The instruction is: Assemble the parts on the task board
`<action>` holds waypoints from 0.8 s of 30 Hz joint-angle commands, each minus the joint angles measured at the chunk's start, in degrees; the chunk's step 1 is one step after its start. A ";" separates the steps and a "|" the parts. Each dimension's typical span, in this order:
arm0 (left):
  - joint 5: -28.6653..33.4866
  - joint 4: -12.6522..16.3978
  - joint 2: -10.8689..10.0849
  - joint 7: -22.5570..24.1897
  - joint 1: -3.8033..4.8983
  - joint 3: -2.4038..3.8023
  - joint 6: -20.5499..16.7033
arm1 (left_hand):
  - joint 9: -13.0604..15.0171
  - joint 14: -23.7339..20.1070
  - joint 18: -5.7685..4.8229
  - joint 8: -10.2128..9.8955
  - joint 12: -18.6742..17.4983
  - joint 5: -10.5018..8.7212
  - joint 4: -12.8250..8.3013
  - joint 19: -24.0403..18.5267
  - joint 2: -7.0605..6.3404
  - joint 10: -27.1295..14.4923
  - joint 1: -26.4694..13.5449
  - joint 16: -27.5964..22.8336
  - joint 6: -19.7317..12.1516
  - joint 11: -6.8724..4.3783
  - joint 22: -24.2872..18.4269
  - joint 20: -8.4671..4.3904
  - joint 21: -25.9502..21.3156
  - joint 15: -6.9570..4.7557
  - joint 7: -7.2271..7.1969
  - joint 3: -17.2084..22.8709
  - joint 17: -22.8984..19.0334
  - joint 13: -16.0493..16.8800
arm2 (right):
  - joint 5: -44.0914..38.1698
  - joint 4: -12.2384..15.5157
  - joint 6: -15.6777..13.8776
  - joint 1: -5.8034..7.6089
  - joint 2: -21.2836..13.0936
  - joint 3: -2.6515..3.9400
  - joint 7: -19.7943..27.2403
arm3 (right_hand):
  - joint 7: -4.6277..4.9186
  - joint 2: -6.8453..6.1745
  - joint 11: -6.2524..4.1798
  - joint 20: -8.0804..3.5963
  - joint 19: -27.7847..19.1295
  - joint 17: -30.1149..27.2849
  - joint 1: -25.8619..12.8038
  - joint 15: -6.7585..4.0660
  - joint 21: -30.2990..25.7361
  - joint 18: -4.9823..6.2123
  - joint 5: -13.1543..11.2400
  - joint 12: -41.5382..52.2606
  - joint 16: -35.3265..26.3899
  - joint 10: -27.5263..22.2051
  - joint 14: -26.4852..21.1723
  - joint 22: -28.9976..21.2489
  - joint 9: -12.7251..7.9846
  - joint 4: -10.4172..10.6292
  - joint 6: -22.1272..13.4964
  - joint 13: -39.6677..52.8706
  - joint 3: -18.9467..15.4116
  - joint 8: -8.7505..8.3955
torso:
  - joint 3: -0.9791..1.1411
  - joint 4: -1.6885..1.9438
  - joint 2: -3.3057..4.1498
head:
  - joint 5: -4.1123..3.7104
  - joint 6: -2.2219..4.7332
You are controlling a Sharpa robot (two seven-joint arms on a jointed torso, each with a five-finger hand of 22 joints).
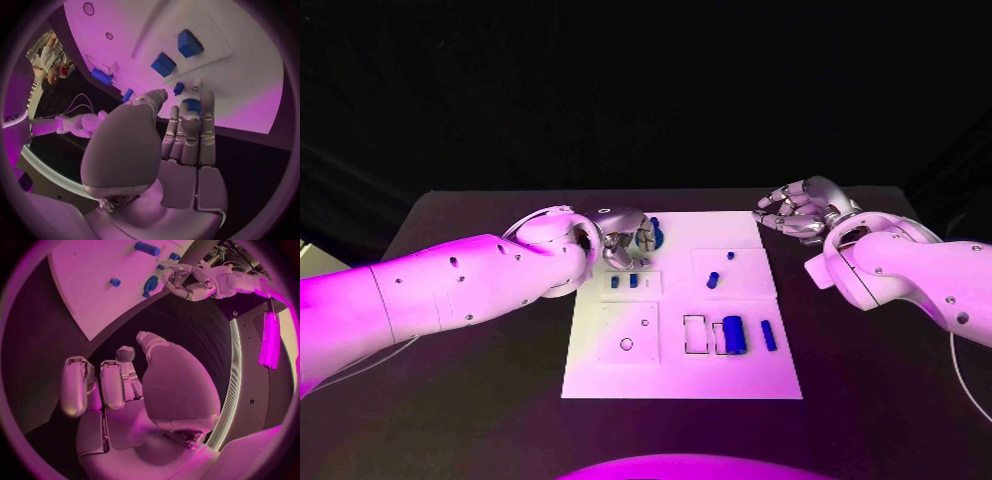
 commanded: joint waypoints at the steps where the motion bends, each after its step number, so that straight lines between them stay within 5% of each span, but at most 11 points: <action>1: -2.16 -0.24 0.37 -1.47 0.03 0.01 3.27 | -0.17 0.54 0.71 -0.37 0.42 -0.14 0.00 -0.01 0.01 -0.35 0.71 0.54 0.67 -0.06 0.24 -0.04 0.47 -0.02 -0.04 0.44 0.20 -0.11 | -0.19 0.11 0.76 -0.03 0.05 0.00 0.76 | 0.11 -0.11 -0.11 0.11 -0.30 -0.07 0.42 -0.32 -0.34 0.56 0.34 -0.33 -0.39 -0.10 1.77 9.16 -0.08 0.12 -0.37 -0.05 0.31 0.29 | 0.01 0.09 -0.05 | -0.04 -0.12; 24: -2.02 -2.78 2.55 -1.81 0.00 -0.01 5.02 | -1.58 1.23 0.48 -1.61 1.31 -0.22 -0.57 0.13 0.44 1.09 1.57 2.27 2.74 -0.46 3.35 -0.18 3.52 -0.36 -0.09 2.83 0.71 -0.80 | -0.19 0.30 0.78 -0.03 0.17 0.00 0.74 | 0.11 -0.14 -0.11 0.10 -0.28 -0.02 0.40 -0.33 -0.35 0.56 0.58 -0.24 -0.38 0.05 1.80 9.16 -0.09 0.14 -0.36 -0.03 0.33 0.31 | 0.04 0.02 -0.03 | -0.09 -0.08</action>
